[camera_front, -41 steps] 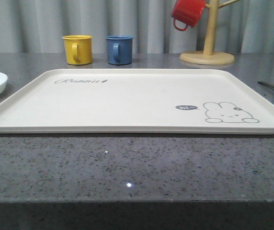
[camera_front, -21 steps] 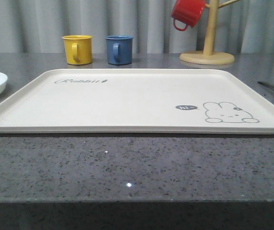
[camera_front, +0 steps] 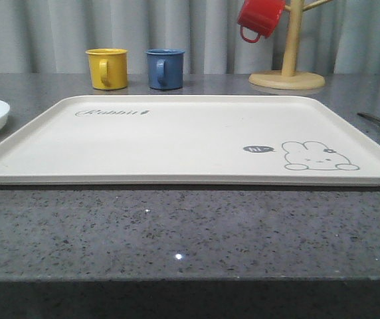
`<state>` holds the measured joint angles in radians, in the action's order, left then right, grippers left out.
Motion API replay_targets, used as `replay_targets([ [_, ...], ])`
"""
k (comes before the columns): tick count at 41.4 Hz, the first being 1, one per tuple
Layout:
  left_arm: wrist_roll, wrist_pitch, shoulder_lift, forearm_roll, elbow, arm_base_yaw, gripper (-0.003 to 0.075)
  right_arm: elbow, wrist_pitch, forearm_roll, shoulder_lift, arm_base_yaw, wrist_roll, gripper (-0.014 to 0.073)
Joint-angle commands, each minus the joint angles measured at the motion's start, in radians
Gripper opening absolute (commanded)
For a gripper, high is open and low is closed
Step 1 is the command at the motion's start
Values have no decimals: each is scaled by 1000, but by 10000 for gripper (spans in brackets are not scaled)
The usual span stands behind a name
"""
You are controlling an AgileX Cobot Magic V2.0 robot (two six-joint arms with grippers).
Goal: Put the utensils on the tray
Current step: 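Lower the left gripper toward the rim of the white plate, then grip the plate rim with the left gripper and lift it over the tray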
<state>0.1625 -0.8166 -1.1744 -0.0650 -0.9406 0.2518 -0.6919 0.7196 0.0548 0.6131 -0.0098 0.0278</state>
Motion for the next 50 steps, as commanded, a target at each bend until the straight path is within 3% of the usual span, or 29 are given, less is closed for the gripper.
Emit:
replay_targets([
  [1, 93, 43, -74, -126, -77, 71, 433, -29, -63, -7, 7, -4, -10, 381],
  [7, 197, 43, -201, -303, -114, 133, 433, -29, -61, -7, 7, -4, -10, 381],
  [20, 197, 125, -305, -313, -122, 129, 427, -29, -61, -7, 7, -4, -10, 381],
  [23, 197, 131, -307, -313, -122, 129, 383, -29, -60, -7, 7, -4, -10, 381],
  [35, 197, 130, -307, -305, -122, 129, -9, -29, -58, -7, 7, -4, -10, 381],
  [50, 197, 124, -281, -302, -140, 129, -18, -29, -57, -7, 7, -4, -10, 381],
])
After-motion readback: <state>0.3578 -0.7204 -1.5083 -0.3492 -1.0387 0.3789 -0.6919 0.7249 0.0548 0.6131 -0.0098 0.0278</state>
